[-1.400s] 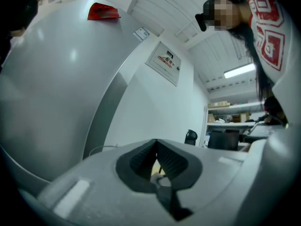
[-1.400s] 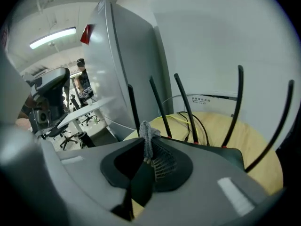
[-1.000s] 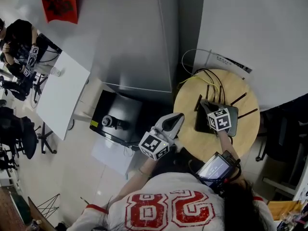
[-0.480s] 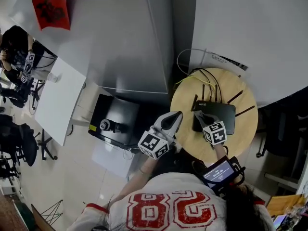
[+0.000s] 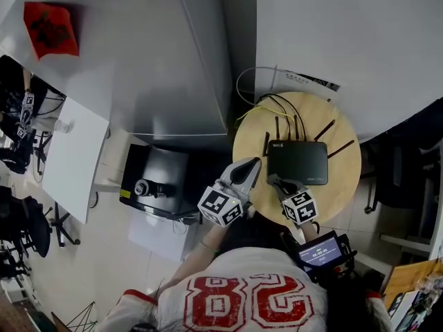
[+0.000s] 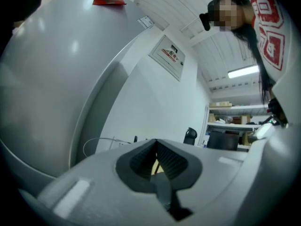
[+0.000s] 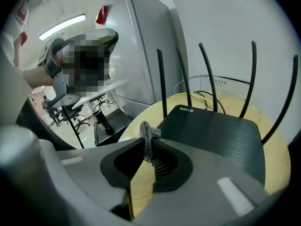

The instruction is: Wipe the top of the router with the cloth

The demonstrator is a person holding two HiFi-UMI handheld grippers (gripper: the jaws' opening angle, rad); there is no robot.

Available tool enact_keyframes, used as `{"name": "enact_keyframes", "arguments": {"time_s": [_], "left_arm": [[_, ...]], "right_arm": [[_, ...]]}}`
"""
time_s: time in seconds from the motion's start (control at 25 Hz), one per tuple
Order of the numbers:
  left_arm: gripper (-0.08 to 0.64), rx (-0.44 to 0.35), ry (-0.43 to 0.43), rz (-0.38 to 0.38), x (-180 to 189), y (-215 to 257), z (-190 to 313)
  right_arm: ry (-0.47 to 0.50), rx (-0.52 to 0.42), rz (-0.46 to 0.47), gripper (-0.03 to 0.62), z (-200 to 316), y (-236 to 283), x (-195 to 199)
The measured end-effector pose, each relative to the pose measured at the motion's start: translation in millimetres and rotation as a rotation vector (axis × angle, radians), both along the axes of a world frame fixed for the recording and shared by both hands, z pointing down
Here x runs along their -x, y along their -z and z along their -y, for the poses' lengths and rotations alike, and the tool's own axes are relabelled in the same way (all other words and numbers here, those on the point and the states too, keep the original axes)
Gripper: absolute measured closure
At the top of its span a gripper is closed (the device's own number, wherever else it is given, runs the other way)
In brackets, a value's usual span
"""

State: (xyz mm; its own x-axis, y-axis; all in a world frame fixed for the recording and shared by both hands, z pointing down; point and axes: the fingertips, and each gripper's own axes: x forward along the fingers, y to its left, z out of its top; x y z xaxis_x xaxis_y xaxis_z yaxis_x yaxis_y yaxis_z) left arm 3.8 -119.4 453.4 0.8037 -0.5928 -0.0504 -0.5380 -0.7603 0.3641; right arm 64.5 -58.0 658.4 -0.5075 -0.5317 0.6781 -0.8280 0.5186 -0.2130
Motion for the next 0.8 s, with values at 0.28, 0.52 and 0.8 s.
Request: {"name": "enact_keyframes", "arguments": {"time_s": [0.28, 0.52, 0.8], "left_arm": [[0.562, -0.006, 0.021, 0.003, 3, 3, 5], [0.562, 0.006, 0.065, 0.03, 16, 0, 5], [0.562, 0.015, 0.066, 0.049, 16, -2, 1]], "right_arm": [[-0.023, -0.046, -0.041, 0.551, 52, 6, -33], [-0.037, -0.063, -0.095, 0.551, 110, 6, -65], [-0.028, -0.065, -0.107, 0.551, 139, 1, -66]]}}
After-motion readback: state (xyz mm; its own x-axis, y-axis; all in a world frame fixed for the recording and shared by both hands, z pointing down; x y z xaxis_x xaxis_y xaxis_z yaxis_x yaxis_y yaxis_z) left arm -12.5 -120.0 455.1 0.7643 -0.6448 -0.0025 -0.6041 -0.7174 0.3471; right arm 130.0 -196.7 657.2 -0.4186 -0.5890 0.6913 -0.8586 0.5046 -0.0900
